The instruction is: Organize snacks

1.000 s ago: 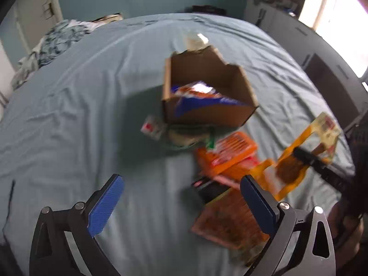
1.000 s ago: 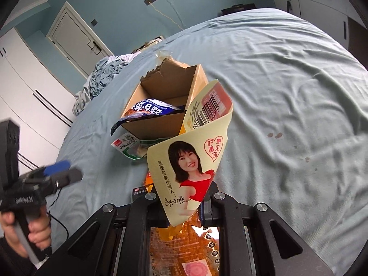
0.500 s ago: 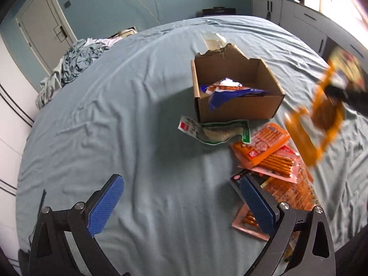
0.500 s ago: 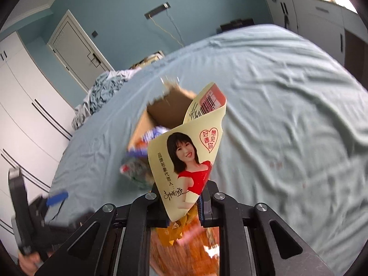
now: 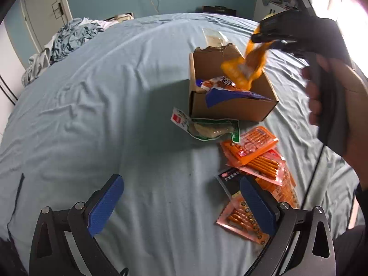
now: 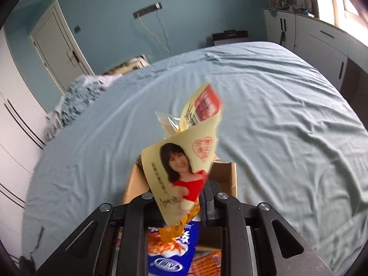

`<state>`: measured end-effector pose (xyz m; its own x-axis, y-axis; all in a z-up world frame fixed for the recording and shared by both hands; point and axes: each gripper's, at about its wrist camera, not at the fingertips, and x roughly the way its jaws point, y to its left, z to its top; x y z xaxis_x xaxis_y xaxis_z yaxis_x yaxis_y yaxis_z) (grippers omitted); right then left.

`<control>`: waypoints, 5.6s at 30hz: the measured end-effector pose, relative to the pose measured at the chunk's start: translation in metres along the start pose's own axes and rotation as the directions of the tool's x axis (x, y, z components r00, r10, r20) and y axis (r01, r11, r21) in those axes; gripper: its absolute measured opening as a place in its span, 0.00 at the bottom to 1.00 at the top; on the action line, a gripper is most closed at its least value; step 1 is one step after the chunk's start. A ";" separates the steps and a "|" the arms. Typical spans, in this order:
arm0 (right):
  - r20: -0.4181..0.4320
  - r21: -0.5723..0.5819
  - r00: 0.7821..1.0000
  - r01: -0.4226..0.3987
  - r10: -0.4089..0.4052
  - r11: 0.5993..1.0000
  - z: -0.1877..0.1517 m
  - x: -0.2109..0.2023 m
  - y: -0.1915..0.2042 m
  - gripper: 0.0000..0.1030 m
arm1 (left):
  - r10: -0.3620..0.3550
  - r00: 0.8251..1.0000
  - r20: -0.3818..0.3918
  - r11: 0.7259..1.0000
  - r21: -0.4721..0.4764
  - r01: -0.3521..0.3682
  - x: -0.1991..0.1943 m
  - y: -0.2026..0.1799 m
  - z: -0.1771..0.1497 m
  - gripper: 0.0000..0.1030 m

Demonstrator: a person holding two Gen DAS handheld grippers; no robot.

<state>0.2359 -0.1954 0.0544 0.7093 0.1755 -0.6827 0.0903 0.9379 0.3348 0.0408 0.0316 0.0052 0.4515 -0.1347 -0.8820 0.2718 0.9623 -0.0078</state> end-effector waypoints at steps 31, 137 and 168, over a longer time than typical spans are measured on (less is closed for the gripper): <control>-0.274 -0.019 0.959 -0.073 0.065 0.997 -0.180 -0.116 -0.102 0.68 | 0.040 0.999 -0.011 0.994 0.103 -0.039 -0.005 -0.030 -0.036 1.00; -0.276 -0.036 0.961 -0.017 0.006 0.999 -0.175 -0.079 -0.107 0.68 | 0.044 0.999 -0.028 0.996 -0.074 -0.046 0.091 0.030 0.033 1.00; -0.234 0.057 0.961 -0.138 0.147 0.989 -0.145 -0.026 -0.100 0.68 | -0.039 0.992 0.120 0.987 -0.150 0.057 0.050 0.015 0.056 0.00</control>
<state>0.1068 -0.2509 -0.0554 0.5314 0.3769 -0.7587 0.0314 0.8862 0.4622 0.1146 0.0258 -0.0129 0.5397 -0.1992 -0.8180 0.1661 0.9777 -0.1284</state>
